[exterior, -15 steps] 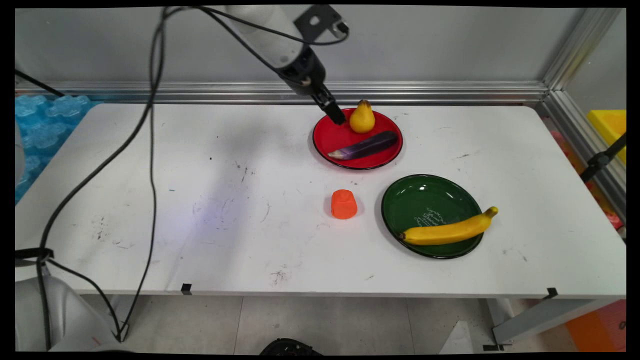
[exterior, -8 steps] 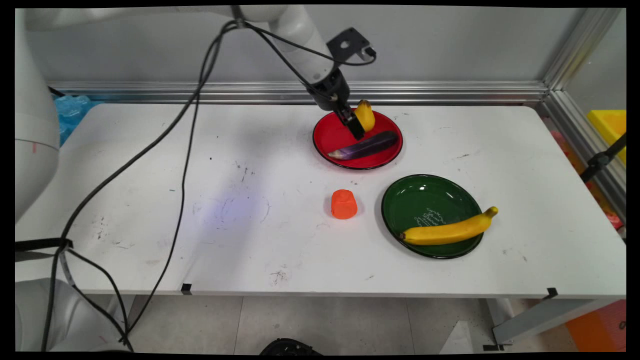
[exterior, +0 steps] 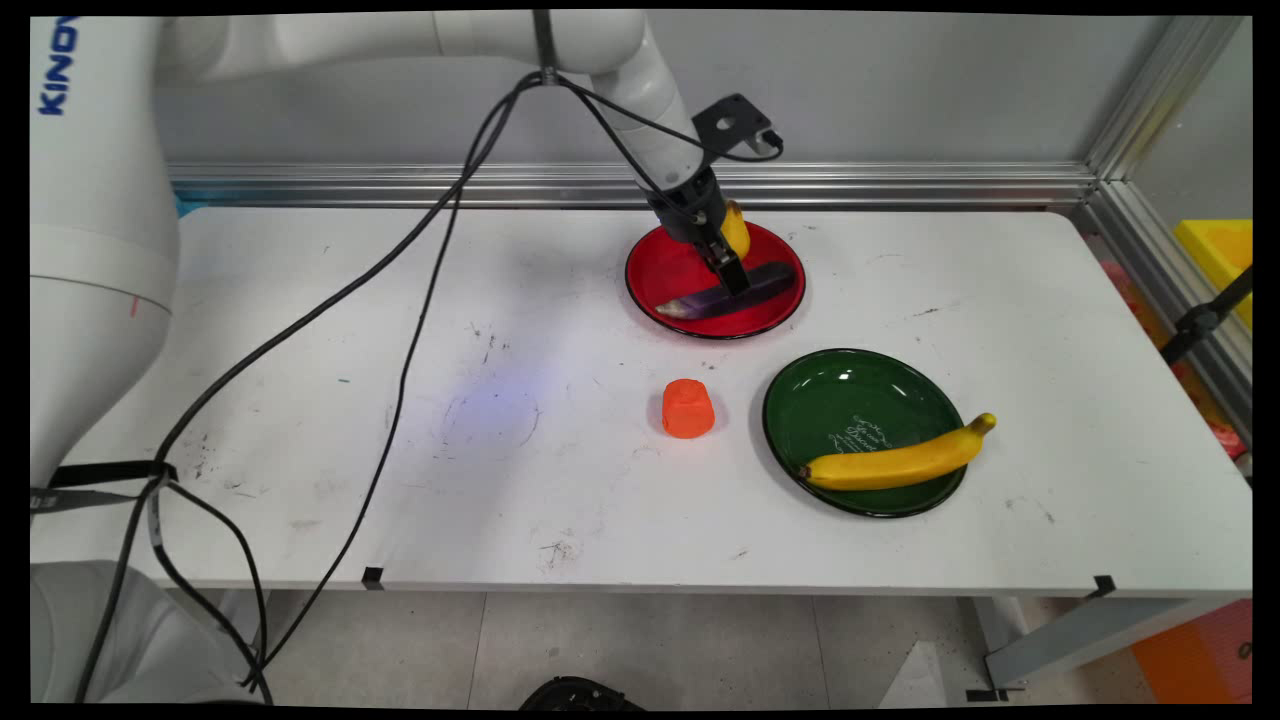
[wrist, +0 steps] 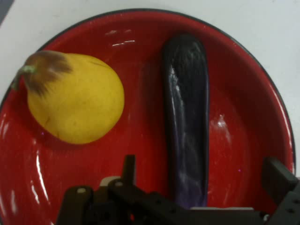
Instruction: Pick up the eggplant from the red plate
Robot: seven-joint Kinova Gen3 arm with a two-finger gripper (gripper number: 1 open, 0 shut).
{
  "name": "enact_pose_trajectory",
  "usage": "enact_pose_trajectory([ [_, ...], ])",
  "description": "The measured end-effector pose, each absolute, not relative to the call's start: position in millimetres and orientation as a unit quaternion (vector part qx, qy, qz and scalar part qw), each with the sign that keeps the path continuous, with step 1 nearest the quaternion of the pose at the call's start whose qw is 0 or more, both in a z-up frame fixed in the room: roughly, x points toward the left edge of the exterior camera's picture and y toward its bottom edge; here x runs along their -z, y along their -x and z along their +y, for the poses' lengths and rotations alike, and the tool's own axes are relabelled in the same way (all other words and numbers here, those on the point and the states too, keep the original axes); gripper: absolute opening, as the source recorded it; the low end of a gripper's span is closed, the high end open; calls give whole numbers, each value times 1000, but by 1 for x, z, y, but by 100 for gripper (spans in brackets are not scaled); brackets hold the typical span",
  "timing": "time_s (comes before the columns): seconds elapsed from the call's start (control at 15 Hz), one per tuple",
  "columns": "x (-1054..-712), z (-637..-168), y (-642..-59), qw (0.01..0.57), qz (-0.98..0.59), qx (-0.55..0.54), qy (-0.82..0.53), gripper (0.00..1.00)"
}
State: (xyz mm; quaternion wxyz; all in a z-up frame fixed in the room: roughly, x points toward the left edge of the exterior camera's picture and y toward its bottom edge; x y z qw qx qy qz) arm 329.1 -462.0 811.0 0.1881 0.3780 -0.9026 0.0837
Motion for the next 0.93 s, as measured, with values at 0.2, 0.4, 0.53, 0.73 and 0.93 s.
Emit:
enact_pose_trajectory([
  [0.2,-801,-471,-323,180,-904,-80,-378,100],
  [0.4,-791,-481,-317,173,-905,-77,-382,100],
  [0.53,-785,-486,-313,168,-904,-76,-385,100],
  [0.73,-779,-491,-309,164,-904,-74,-389,100],
  [0.93,-774,-494,-305,159,-904,-73,-389,0],
])
